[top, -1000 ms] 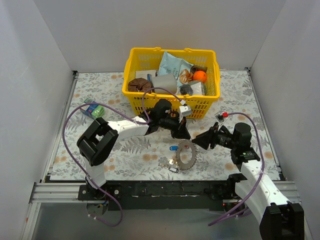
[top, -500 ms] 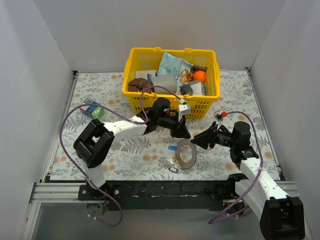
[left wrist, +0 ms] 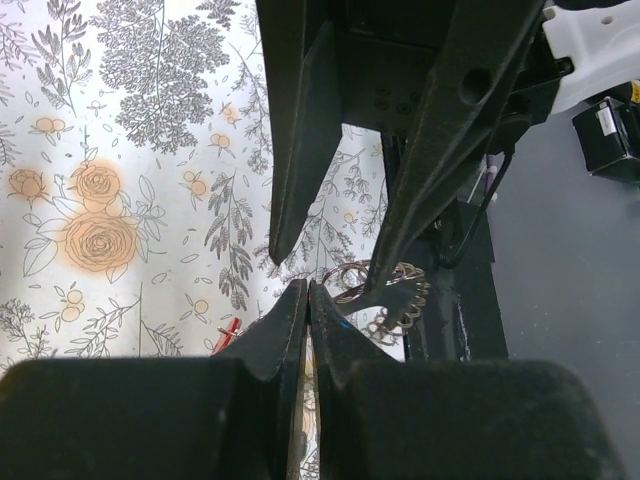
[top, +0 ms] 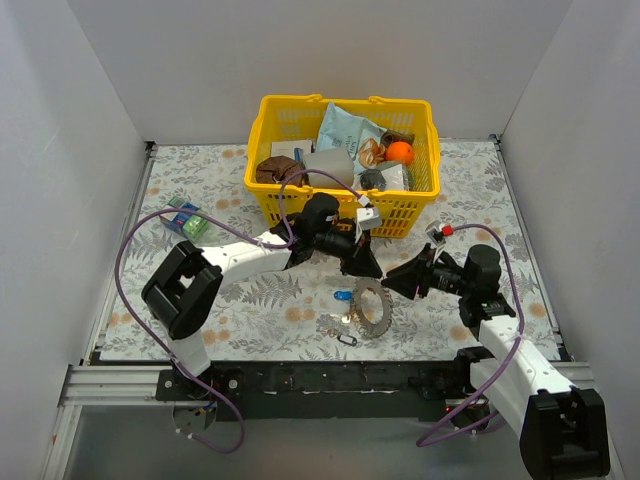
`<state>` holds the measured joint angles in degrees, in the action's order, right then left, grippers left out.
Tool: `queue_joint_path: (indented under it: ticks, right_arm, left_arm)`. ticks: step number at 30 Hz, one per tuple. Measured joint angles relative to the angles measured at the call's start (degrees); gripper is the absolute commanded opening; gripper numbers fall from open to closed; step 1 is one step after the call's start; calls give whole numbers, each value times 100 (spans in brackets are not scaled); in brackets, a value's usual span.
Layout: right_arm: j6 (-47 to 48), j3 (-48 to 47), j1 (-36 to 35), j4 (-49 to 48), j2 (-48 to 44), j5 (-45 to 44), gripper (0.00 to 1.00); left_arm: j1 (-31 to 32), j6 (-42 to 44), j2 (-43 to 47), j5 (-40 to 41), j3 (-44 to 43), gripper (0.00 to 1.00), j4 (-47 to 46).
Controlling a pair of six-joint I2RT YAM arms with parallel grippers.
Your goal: Put the keys on the keyring
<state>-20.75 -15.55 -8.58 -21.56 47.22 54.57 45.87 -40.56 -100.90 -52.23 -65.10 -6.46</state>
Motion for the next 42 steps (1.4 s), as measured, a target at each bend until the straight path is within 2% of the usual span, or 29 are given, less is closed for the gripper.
queue_joint_path:
  ticks: [21, 28, 31, 35, 42]
  right_arm:
    - [-352, 234, 0, -1113, 404, 398, 38]
    - [-520, 317, 0, -1467, 647, 494, 20]
    - [-590, 319, -2, -1504, 708, 546, 17]
    - [-708, 319, -4, -1683, 776, 601, 1]
    - [-964, 328, -7, -1963, 931, 695, 1]
  left_arm:
    - [2, -190, 138, -251, 15, 0, -26]
    - [4, -210, 138, -267, 24, 0, -33]
    - [4, -225, 138, -264, 24, 0, -50]
    - [4, -232, 138, -262, 24, 0, -90]
    - [-7, -234, 138, -260, 26, 0, -120]
